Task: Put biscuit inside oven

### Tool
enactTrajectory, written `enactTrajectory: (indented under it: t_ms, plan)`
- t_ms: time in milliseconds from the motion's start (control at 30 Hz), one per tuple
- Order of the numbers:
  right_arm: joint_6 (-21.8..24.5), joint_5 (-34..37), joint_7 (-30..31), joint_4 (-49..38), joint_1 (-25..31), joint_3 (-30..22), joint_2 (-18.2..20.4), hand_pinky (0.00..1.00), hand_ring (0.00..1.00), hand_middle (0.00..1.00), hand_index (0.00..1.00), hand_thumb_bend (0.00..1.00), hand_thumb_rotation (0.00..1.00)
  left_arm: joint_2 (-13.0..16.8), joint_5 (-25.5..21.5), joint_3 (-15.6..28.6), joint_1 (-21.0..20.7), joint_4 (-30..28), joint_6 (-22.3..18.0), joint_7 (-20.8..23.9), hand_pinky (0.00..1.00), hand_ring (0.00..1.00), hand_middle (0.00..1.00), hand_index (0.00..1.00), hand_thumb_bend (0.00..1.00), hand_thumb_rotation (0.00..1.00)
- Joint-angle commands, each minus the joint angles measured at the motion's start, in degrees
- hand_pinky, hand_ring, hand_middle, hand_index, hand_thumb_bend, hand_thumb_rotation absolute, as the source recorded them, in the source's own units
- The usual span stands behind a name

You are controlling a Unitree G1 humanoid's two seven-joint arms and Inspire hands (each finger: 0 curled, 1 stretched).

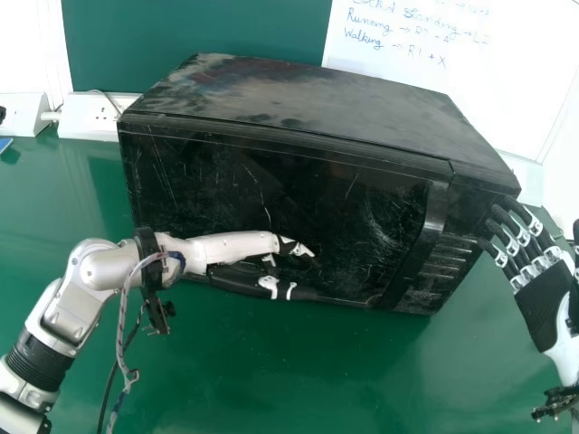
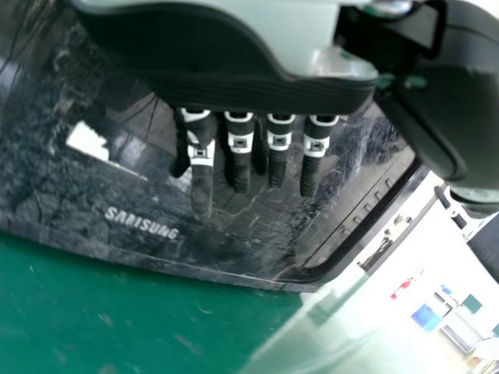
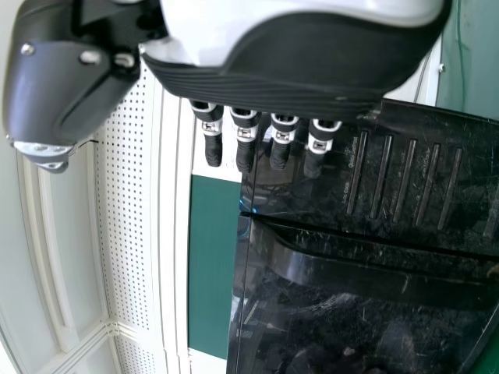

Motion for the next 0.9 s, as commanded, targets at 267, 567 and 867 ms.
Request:
enactTrajectory:
  t_ms: [267,567,867]
  plan:
    - [-0.6,-0.3,0.4,0.2,0.3,0.1,0.2,0.9,0.99,1.0,1.0,0.86,1.0,0.1,2.4,1.8,1.8,-1.6,0.8,2.8,0.76,0.83,0.85,0.85,0.84,1.0]
    - [-0.1,-0.1,0.5,0.7,-0.1,0.2,-0.2,0.98,1.0,1.0,1.0,0.8,1.0,2.3,-13.3,7.8,10.0,-12.0,4.8,-3.0,0.75,0.83,0.85,0.85,0.83,1.0]
    - [-0.5,-0.5,1.1,1.9,-1.2,0.4,-0.9,1.0,1.0,1.0,0.99,0.85,1.0,5.0,-32.1,21.7,28.2,-33.3,21.9,-0.5,0.76,0.83,0.86,0.85,0.84,1.0]
